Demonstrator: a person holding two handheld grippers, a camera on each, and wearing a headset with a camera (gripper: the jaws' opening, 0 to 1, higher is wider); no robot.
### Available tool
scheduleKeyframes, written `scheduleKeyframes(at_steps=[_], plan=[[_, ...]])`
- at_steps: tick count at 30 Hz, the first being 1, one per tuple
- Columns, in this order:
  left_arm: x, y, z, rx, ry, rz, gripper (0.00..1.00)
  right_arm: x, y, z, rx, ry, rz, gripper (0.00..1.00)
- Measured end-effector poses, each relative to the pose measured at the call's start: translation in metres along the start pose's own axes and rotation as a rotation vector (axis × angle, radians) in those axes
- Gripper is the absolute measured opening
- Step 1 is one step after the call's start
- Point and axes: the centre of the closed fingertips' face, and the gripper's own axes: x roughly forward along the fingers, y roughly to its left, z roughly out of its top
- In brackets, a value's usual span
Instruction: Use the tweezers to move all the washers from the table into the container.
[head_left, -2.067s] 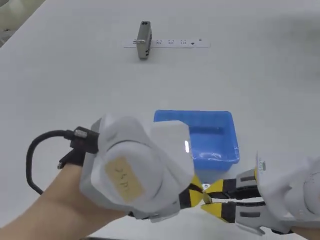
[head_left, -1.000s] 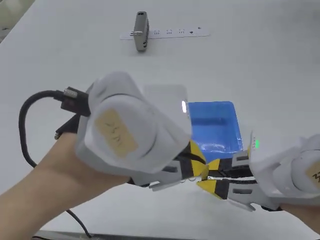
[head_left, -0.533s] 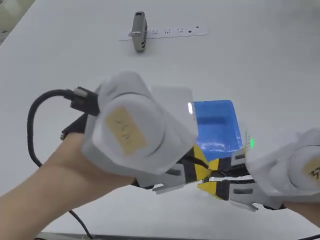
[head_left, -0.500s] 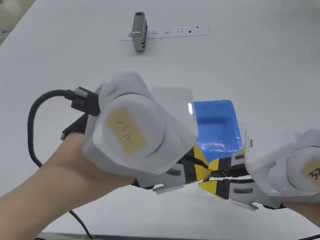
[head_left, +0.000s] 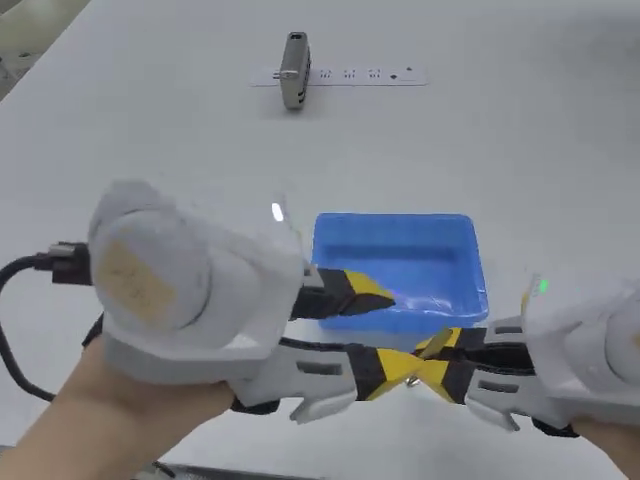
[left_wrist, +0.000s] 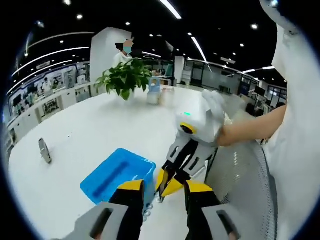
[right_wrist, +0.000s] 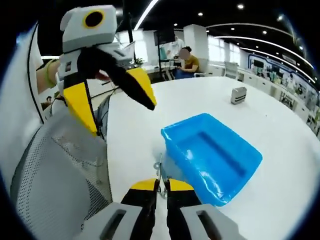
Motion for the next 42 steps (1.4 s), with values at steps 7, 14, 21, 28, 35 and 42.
scheduleKeyframes(at_steps=[7, 14, 21, 28, 35, 42], plan=[[-0.03, 0.017, -0.011, -0.135, -0.128, 0.153, 0.51, -0.019, 0.001, 0.024, 0.111, -0.113, 0.01, 0.03], [-0.045, 0.034, -0.029, -0.11, -0.106, 0.299, 0.68, -0.03, 0.003, 0.039, 0.083, -0.111, -0.003, 0.03], [-0.049, 0.046, -0.038, -0.111, -0.138, 0.41, 0.8, -0.036, 0.001, 0.046, 0.045, -0.089, -0.011, 0.03], [-0.05, 0.057, -0.046, -0.061, -0.124, 0.512, 0.91, -0.042, -0.011, 0.056, 0.041, -0.091, -0.05, 0.03], [-0.056, 0.06, -0.04, -0.049, -0.173, 0.538, 0.96, -0.044, -0.035, 0.065, 0.062, -0.107, -0.115, 0.03], [-0.057, 0.059, -0.036, -0.104, -0.222, 0.511, 0.95, -0.039, -0.057, 0.057, 0.043, -0.077, -0.181, 0.03]])
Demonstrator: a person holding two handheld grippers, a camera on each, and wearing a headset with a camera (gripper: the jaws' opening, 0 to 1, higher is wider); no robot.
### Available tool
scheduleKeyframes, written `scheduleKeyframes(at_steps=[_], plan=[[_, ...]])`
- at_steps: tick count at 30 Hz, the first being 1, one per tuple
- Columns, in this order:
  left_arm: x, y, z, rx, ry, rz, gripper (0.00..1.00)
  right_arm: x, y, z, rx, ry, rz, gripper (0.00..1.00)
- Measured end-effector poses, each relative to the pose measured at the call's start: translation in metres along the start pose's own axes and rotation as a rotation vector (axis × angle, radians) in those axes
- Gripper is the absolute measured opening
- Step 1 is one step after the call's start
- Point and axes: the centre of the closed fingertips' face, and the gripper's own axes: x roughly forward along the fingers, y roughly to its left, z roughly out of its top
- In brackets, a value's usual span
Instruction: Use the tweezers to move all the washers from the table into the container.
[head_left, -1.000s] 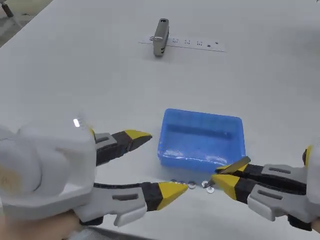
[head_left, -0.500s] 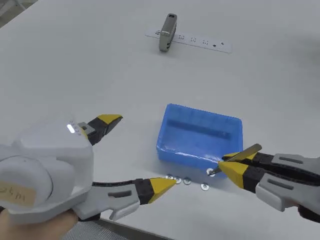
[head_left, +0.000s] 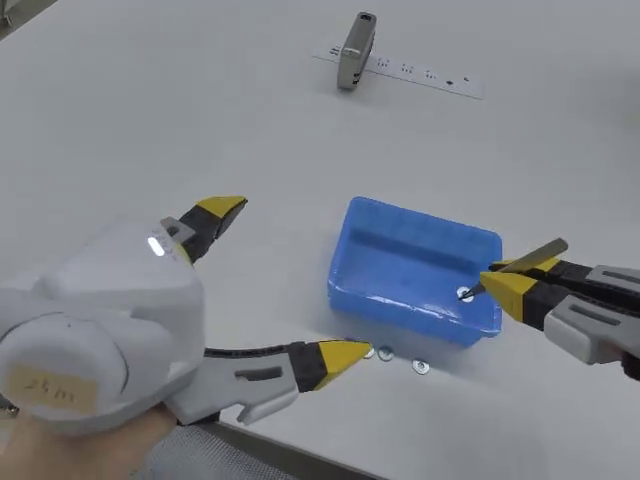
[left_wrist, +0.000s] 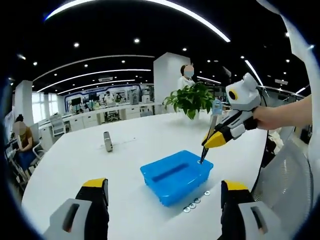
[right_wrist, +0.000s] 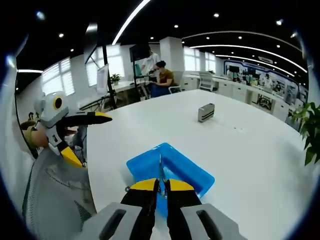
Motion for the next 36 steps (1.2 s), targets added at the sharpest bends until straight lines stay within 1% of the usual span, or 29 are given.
scheduleKeyframes(at_steps=[3, 6, 8, 10, 12, 14, 16, 18, 22, 26, 28, 31, 34, 36], plan=[[0.001, -0.005, 0.001, 0.005, -0.007, -0.021, 0.94, 0.005, -0.009, -0.005, 0.008, 0.017, -0.014, 0.03], [0.002, -0.012, 0.003, 0.012, -0.014, -0.05, 0.94, 0.012, -0.016, -0.012, 0.007, 0.046, -0.029, 0.03], [0.002, -0.017, 0.009, 0.005, -0.045, -0.069, 0.95, 0.016, -0.019, -0.014, 0.01, 0.05, -0.032, 0.03], [0.0, -0.018, 0.014, -0.006, -0.07, -0.075, 0.95, 0.021, -0.022, -0.015, 0.014, 0.047, -0.031, 0.03], [-0.001, -0.017, 0.019, -0.03, -0.096, -0.074, 0.95, 0.027, -0.024, -0.017, 0.018, 0.055, -0.031, 0.03], [-0.002, -0.014, 0.02, -0.052, -0.107, -0.067, 0.95, 0.032, -0.027, -0.021, 0.022, 0.07, -0.031, 0.03], [-0.002, -0.01, 0.021, -0.094, -0.114, -0.061, 0.95, 0.038, -0.028, -0.024, 0.025, 0.078, -0.031, 0.03], [-0.002, -0.008, 0.019, -0.12, -0.107, -0.059, 0.95, 0.041, -0.029, -0.027, 0.023, 0.083, -0.033, 0.03], [-0.004, -0.008, 0.023, -0.132, -0.129, -0.057, 0.92, 0.046, -0.03, -0.033, 0.026, 0.099, -0.037, 0.03], [-0.003, -0.007, 0.022, -0.151, -0.125, -0.059, 0.92, 0.046, -0.03, -0.037, 0.02, 0.113, -0.041, 0.03], [-0.004, -0.007, 0.024, -0.161, -0.133, -0.06, 0.92, 0.046, -0.03, -0.038, 0.02, 0.116, -0.042, 0.03], [-0.006, -0.005, 0.026, -0.192, -0.147, -0.062, 0.91, 0.045, -0.03, -0.038, 0.011, 0.113, -0.043, 0.03], [-0.006, -0.004, 0.027, -0.215, -0.154, -0.062, 0.91, 0.041, -0.03, -0.034, 0.006, 0.102, -0.048, 0.03], [-0.007, -0.003, 0.028, -0.225, -0.162, -0.061, 0.91, 0.036, -0.027, -0.028, 0.001, 0.087, -0.052, 0.03]])
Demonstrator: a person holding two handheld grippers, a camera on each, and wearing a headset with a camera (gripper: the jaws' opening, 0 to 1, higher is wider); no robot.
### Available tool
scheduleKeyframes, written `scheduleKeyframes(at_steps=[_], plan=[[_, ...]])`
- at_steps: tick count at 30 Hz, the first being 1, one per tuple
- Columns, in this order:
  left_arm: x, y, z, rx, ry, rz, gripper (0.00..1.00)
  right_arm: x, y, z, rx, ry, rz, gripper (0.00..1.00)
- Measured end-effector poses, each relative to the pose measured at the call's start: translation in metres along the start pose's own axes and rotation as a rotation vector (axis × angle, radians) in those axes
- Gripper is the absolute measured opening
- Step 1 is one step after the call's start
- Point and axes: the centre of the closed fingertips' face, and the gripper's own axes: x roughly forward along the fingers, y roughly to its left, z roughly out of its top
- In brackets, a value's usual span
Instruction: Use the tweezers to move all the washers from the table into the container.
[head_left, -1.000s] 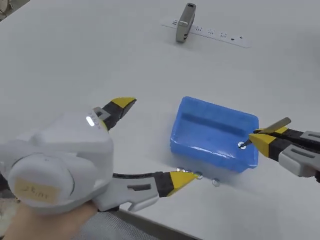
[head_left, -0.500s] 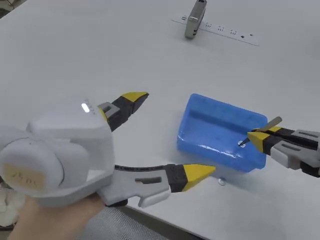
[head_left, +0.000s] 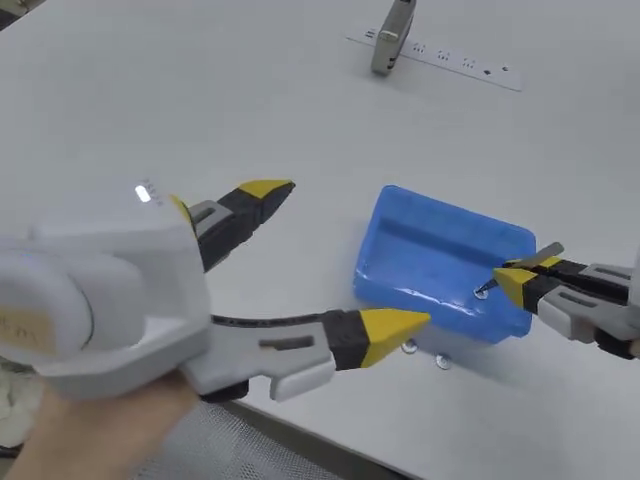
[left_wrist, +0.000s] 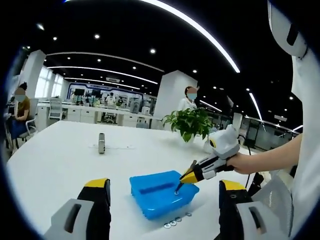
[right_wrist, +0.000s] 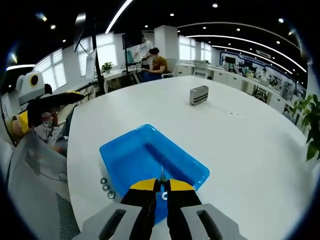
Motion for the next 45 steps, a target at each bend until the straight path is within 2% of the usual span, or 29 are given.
scheduleKeyframes(at_steps=[3, 6, 8, 10, 16, 21, 23, 27, 32, 45], plan=[[0.0, 0.0, 0.001, -0.007, -0.004, 0.001, 0.91, -0.01, 0.007, 0.011, -0.007, -0.032, 0.006, 0.03], [0.0, 0.0, 0.001, -0.009, -0.004, 0.0, 0.91, -0.016, 0.016, 0.017, -0.04, -0.037, 0.024, 0.01], [0.0, -0.001, 0.001, -0.013, -0.004, -0.003, 0.9, -0.02, 0.023, 0.015, -0.1, -0.005, 0.033, 0.01], [0.0, -0.001, -0.001, -0.015, 0.003, -0.006, 0.9, -0.024, 0.032, 0.016, -0.123, 0.007, 0.053, 0.01], [0.001, -0.007, -0.003, 0.005, 0.012, -0.033, 0.9, -0.037, 0.059, 0.018, -0.118, 0.041, 0.149, 0.01], [0.002, -0.01, -0.005, 0.018, 0.022, -0.045, 0.9, -0.035, 0.075, 0.0, -0.146, 0.123, 0.215, 0.02], [0.002, -0.011, -0.005, 0.016, 0.026, -0.049, 0.9, -0.03, 0.078, -0.01, -0.135, 0.161, 0.237, 0.02], [0.002, -0.011, -0.005, 0.019, 0.029, -0.051, 0.9, -0.02, 0.075, -0.03, -0.139, 0.225, 0.244, 0.02], [0.002, -0.011, -0.007, 0.02, 0.034, -0.054, 0.9, -0.014, 0.074, -0.042, -0.148, 0.268, 0.254, 0.03], [0.002, -0.009, -0.01, 0.017, 0.044, -0.057, 0.89, -0.01, 0.077, -0.044, -0.208, 0.29, 0.262, 0.03]])
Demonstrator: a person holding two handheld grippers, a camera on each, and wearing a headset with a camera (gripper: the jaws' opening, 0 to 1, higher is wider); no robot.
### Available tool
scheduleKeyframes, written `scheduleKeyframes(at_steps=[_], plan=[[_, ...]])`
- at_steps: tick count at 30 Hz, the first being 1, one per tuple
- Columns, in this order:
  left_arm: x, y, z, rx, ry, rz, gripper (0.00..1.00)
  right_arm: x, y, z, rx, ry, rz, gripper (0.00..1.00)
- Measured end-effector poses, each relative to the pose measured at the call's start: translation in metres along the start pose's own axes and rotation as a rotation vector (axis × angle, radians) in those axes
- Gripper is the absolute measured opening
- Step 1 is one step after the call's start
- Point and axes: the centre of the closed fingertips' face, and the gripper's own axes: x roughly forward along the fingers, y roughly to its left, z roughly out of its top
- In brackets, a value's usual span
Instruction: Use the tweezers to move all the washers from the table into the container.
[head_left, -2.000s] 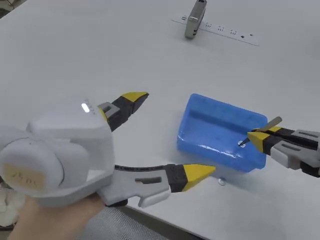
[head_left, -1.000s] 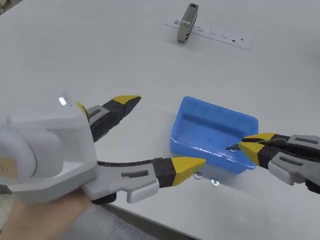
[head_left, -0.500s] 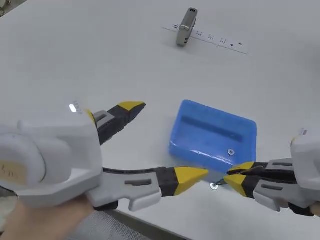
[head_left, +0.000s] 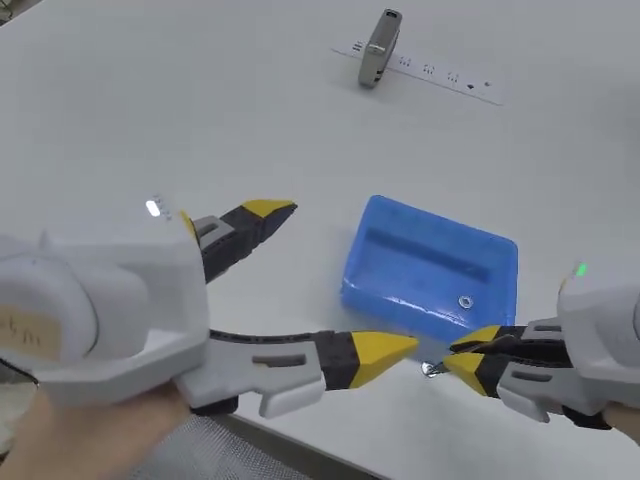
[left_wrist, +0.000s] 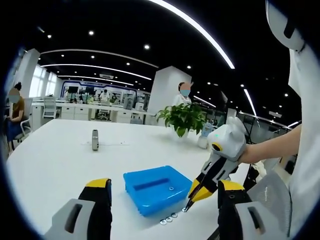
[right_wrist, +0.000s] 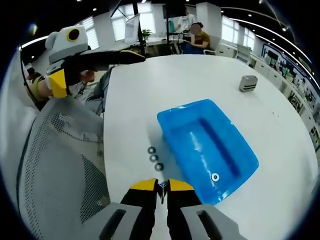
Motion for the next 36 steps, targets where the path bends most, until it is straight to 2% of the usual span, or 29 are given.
scheduleKeyframes(at_steps=[3, 9, 15, 18, 19, 21, 24, 27, 32, 36], plan=[[0.0, 0.001, 0.0, -0.002, -0.001, 0.002, 0.89, 0.003, 0.003, -0.001, -0.016, 0.014, 0.003, 0.03], [-0.001, 0.002, 0.001, -0.005, -0.008, 0.005, 0.89, 0.006, 0.007, 0.002, -0.042, 0.009, 0.001, 0.03], [-0.001, 0.002, 0.001, 0.0, -0.008, 0.007, 0.89, 0.007, 0.009, 0.003, -0.101, -0.008, -0.039, 0.03], [-0.001, 0.001, 0.002, 0.002, -0.009, 0.004, 0.89, 0.007, 0.005, 0.007, -0.025, -0.083, -0.054, 0.03], [-0.001, 0.0, 0.001, 0.002, -0.008, 0.001, 0.89, 0.007, 0.003, 0.008, 0.027, -0.124, -0.056, 0.03], [-0.001, 0.0, 0.002, 0.003, -0.009, -0.002, 0.89, 0.005, -0.001, 0.008, 0.094, -0.165, -0.06, 0.02], [-0.001, -0.001, 0.001, 0.003, -0.006, -0.002, 0.88, -0.004, -0.001, 0.013, 0.213, -0.241, -0.039, 0.02], [-0.001, 0.0, 0.002, 0.004, -0.013, 0.001, 0.88, -0.018, -0.003, 0.019, 0.218, -0.256, -0.048, 0.02], [-0.001, -0.001, 0.003, -0.002, -0.018, -0.004, 0.88, -0.04, -0.006, 0.038, 0.202, -0.287, -0.052, 0.03], [-0.001, -0.001, 0.004, 0.003, -0.014, -0.004, 0.88, -0.05, -0.011, 0.057, 0.195, -0.313, -0.051, 0.03]])
